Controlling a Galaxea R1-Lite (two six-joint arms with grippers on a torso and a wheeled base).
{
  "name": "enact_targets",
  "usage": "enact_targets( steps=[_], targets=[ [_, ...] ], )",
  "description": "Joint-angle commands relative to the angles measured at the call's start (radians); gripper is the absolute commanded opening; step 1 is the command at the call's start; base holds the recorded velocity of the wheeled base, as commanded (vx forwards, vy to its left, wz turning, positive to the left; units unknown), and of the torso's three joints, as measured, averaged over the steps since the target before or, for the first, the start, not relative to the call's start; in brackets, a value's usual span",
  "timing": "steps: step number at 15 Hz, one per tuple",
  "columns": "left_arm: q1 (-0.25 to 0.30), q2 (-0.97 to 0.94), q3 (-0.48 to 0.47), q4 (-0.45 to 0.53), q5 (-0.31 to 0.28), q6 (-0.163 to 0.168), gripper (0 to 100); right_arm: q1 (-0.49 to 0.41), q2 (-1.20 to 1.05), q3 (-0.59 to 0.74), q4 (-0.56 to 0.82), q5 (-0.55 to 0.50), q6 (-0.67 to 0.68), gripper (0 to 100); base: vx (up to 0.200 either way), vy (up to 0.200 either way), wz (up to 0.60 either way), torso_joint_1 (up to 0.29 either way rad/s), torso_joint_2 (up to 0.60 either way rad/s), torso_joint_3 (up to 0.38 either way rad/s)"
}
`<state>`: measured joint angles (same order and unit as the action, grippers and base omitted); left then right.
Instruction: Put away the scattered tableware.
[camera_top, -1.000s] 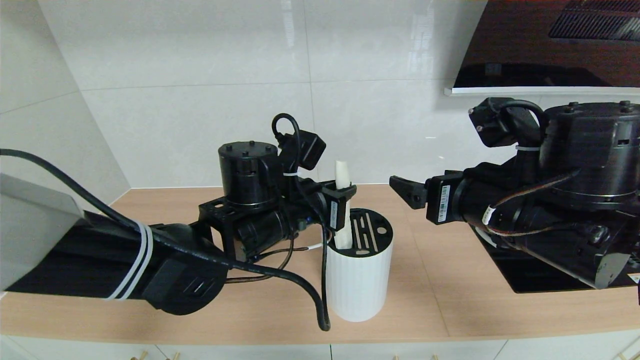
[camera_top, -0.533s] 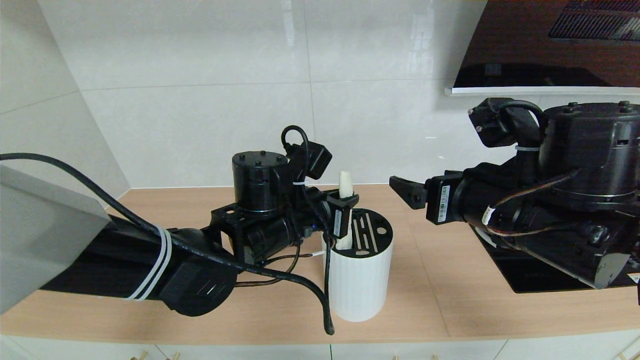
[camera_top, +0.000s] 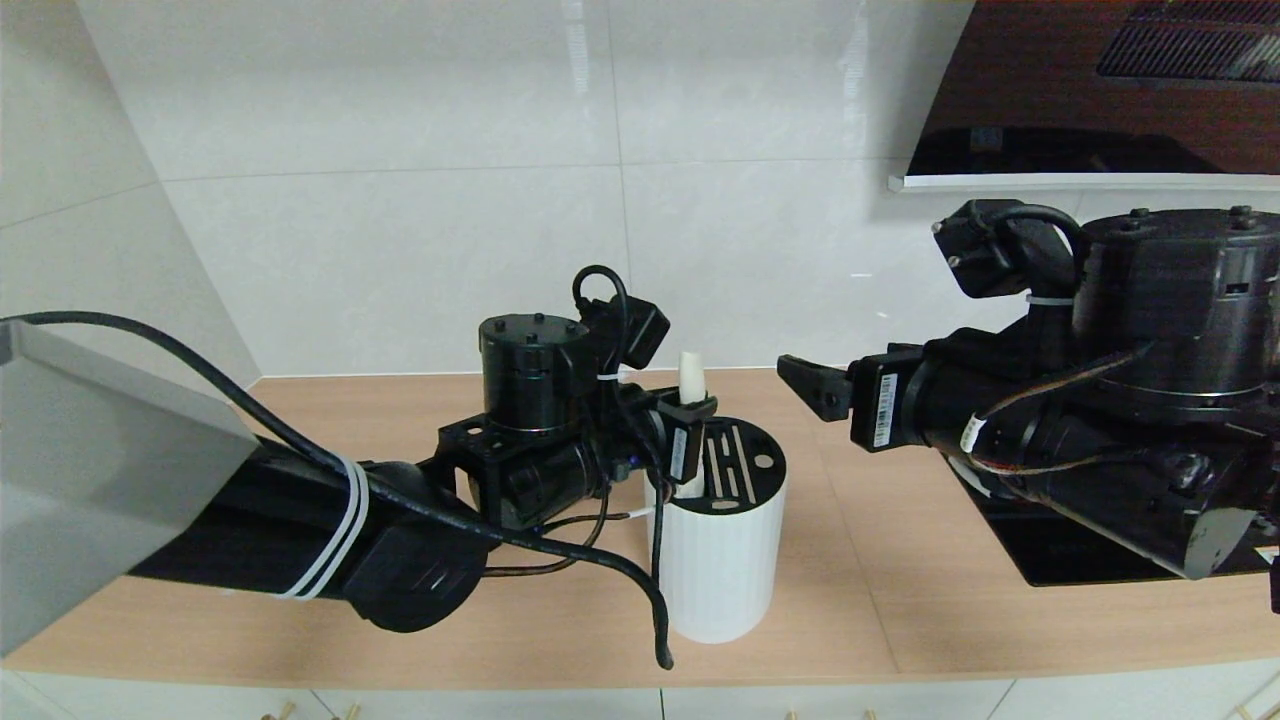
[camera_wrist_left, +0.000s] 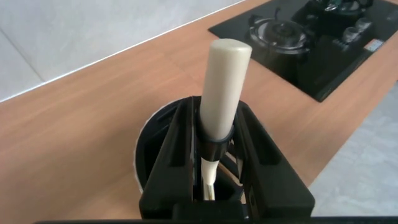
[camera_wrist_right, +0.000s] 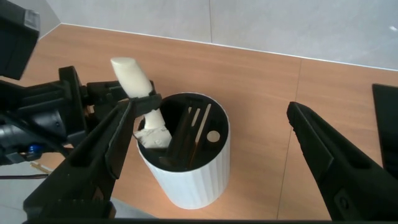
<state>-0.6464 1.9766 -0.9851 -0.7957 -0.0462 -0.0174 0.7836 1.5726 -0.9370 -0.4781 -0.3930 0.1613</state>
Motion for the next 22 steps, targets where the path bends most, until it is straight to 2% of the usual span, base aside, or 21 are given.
enact_targets(
  steps=[1,2,11,15,18,20,22],
  targets=[
    [0.001,0.01,0.0,0.001,0.009,0.008,0,0.0,0.001,0.0,-0.001,0.0,0.0,100,0.0,0.0,0.0,0.0,0.0,0.0],
    [-0.001,0.01,0.0,0.001,0.015,0.008,100,0.0,0.001,0.0,0.001,0.0,0.0,100,0.0,0.0,0.0,0.0,0.0,0.0],
    [-0.001,-0.012,0.005,-0.065,0.026,0.005,100,-0.001,0.001,-0.002,-0.001,0.0,0.0,100,0.0,0.0,0.0,0.0,0.0,0.0],
    [-0.001,-0.133,0.063,-0.163,0.052,-0.001,100,-0.012,-0.02,0.0,-0.001,0.0,0.001,100,0.0,0.0,0.0,0.0,0.0,0.0],
    [-0.001,-0.305,0.121,-0.166,0.063,-0.001,100,-0.066,-0.094,0.043,0.001,0.003,0.003,100,0.0,0.0,0.0,0.0,0.0,0.0],
    [-0.001,-0.407,0.191,-0.168,0.103,-0.001,100,-0.103,-0.151,0.121,-0.001,0.002,0.0,100,0.0,0.0,0.0,0.0,0.0,0.0],
    [0.027,-0.552,0.349,-0.172,0.14,0.004,100,-0.204,-0.273,0.239,-0.002,0.0,0.0,100,0.0,0.0,0.0,0.0,0.0,0.0]
  ],
)
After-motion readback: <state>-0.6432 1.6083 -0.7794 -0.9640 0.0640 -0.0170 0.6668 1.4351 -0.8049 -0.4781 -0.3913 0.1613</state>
